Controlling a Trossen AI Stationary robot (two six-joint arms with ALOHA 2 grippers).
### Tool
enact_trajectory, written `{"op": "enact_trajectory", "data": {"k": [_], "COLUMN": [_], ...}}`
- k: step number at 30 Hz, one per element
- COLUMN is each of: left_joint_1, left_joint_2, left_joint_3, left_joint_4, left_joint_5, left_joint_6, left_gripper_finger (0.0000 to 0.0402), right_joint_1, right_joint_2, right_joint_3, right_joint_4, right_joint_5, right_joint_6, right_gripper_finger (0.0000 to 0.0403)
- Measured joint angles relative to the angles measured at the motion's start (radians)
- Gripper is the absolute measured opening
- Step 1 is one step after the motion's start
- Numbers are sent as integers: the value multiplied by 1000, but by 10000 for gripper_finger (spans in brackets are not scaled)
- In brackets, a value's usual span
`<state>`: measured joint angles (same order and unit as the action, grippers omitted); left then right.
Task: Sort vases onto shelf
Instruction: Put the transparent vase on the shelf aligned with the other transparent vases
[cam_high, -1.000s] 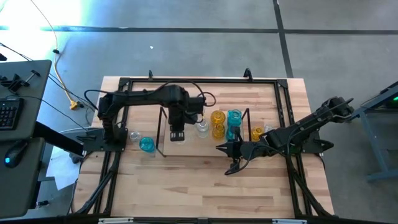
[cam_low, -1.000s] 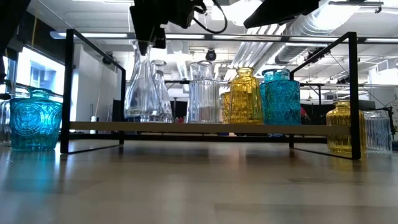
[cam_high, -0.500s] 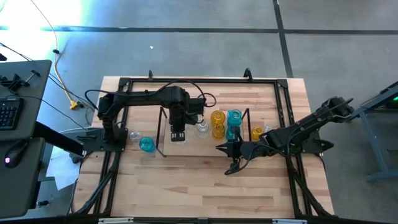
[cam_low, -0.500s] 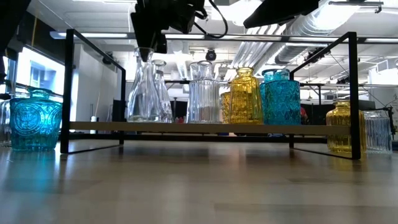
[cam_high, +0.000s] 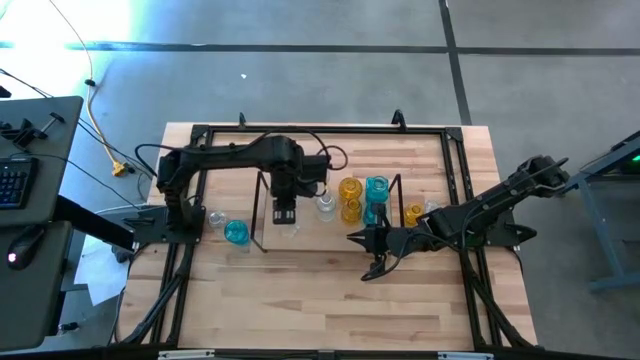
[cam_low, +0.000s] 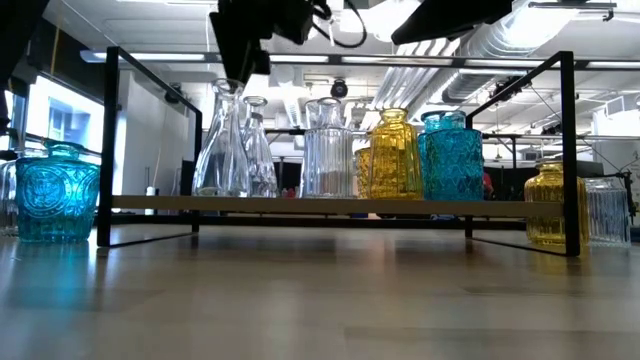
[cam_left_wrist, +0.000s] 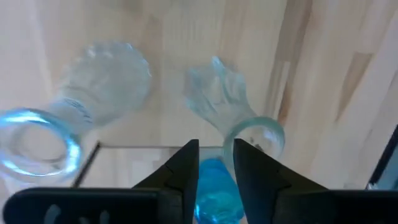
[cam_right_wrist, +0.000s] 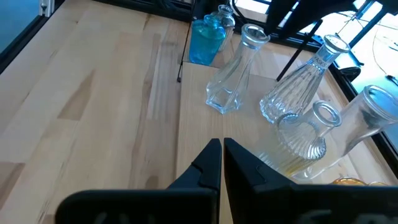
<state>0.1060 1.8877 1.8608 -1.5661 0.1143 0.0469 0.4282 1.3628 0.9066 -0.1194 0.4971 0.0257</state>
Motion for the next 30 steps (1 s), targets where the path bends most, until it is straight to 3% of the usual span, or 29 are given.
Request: {"op": "enact_trajectory", "data": {"k": [8,13,17,22,30], "left_joint_1": [-29,-107,-186,-232,-252], "left_joint_2": [-4,-11,-10,-10,-9], "left_joint_3": [143,137,78,-15,-93], "left_joint_4": [-2,-2,-5,25,129], "left_joint_5": [-25,89,105,21,-102], "left_joint_6": [60,130,192,158,110], "left_gripper_finger": [90,70,39,4,1], "right_joint_1": [0,4,14,26,26], "right_joint_2": [0,0,-1,-1,-1], "right_joint_3": [0,0,0,0,0], "right_joint_4": [9,5,5,5,5], "right_joint_5": [-2,-5,-8,-8,-7], "right_joint_6": [0,0,-4,-8,-7], "right_gripper_finger": [0,0,0,0,0]}}
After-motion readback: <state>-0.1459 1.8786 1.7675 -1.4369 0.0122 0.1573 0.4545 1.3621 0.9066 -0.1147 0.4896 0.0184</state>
